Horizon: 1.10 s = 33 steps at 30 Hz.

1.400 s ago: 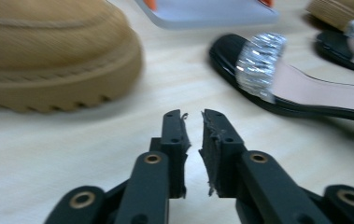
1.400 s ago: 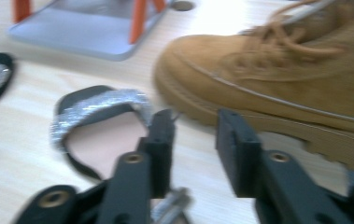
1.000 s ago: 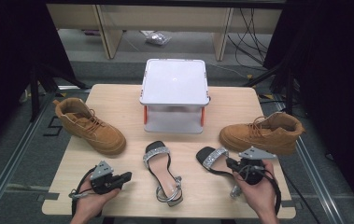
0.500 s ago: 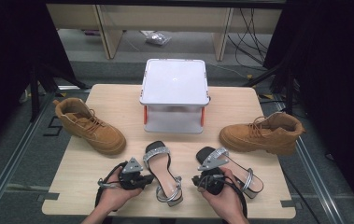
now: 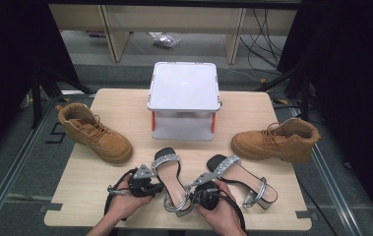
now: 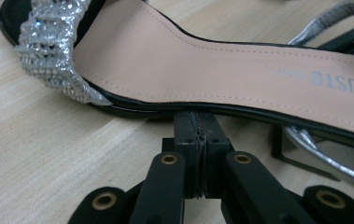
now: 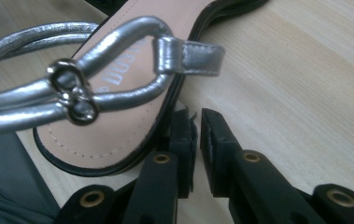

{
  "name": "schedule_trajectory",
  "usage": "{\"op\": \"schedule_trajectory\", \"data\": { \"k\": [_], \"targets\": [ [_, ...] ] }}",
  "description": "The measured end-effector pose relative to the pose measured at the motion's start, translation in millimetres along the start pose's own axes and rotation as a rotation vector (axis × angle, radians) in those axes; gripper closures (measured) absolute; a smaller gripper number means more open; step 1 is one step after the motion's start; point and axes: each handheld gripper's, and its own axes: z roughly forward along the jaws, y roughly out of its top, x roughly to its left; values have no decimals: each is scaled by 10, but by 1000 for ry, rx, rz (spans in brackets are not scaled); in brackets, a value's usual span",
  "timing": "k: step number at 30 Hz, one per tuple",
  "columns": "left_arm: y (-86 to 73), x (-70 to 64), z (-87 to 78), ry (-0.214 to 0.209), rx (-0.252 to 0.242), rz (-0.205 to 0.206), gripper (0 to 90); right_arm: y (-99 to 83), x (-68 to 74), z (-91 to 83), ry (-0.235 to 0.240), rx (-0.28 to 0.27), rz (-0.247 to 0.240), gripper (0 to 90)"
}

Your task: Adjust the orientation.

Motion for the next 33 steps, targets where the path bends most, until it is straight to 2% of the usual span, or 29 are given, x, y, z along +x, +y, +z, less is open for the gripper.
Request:
{"op": "schedule_trajectory", "data": {
  "k": [2, 3, 4, 5, 7, 10, 11, 12, 13, 14, 15, 16, 17, 18, 19, 20, 22, 23, 24, 25, 26, 30, 31, 32, 33],
  "targets": [
    [15, 28, -2, -14, 6, -18, 881, 6, 33, 10, -6, -1, 9, 825],
    [22, 35, 3, -14, -4, -42, 882, 12, 39, 17, -6, -2, 2, 822],
    [28, 71, -1, -20, 5, -34, 884, 18, 49, 26, -2, -4, -1, 822],
    [35, 102, 9, -17, -6, -50, 886, 37, 73, 59, -2, -9, -17, 821],
    [40, 118, 8, -11, -6, -56, 887, 53, 95, 66, 10, -7, -10, 818],
    [50, 164, 5, 5, -9, -63, 888, 112, 155, 141, 28, -12, -26, 805],
    [49, 166, 9, 14, -22, -76, 888, 112, 155, 141, 28, -12, -26, 805],
    [53, 194, -8, 8, -2, -66, 888, 143, 194, 159, 42, -11, -16, 789],
    [49, 201, 1, 11, -21, -73, 888, 143, 194, 159, 42, -11, -16, 789],
    [45, 217, -10, 14, -12, -65, 888, 147, 189, 185, 38, -24, -45, 780],
    [38, 216, -3, 16, -29, -75, 888, 154, 206, 189, 49, -23, -33, 769],
    [29, 226, -8, 23, -30, -66, 885, 148, 197, 216, 42, -42, -49, 749],
    [20, 239, -9, 11, -32, -62, 885, 148, 197, 216, 42, -42, -49, 749],
    [13, 239, -14, 24, -34, -63, 883, 147, 202, 219, 50, -42, -31, 741],
    [1, 244, -8, 19, -52, -61, 876, 147, 187, 221, 51, -45, -33, 718],
    [-8, 242, -14, 17, -61, -55, 866, 139, 176, 223, 37, -35, -24, 692],
    [-28, 237, -58, 25, -89, -34, 843, 137, 155, 167, 49, -37, 41, 661],
    [-39, 225, -85, 13, -135, -52, 829, 126, 127, 122, 57, -45, 55, 643],
    [-44, 226, -131, 19, -148, -42, 814, 106, 83, 56, 50, -48, 82, 616],
    [-45, 222, -165, 36, -171, -25, 795, 84, 17, 18, 34, -62, 83, 591],
    [-41, 227, -199, 40, -185, -12, 775, 72, -19, -45, 39, -63, 128, 577],
    [-12, 252, -302, 84, -229, -12, 716, 27, -178, -171, 20, -97, 212, 526],
    [0, 251, -311, 79, -247, -23, 702, 24, -221, -202, 33, -78, 218, 521],
    [18, 254, -332, 81, -269, -21, 668, 11, -258, -205, 30, -120, 221, 507],
    [18, 254, -332, 81, -269, -21, 652, 11, -258, -205, 30, -120, 221, 507]
  ]
}}
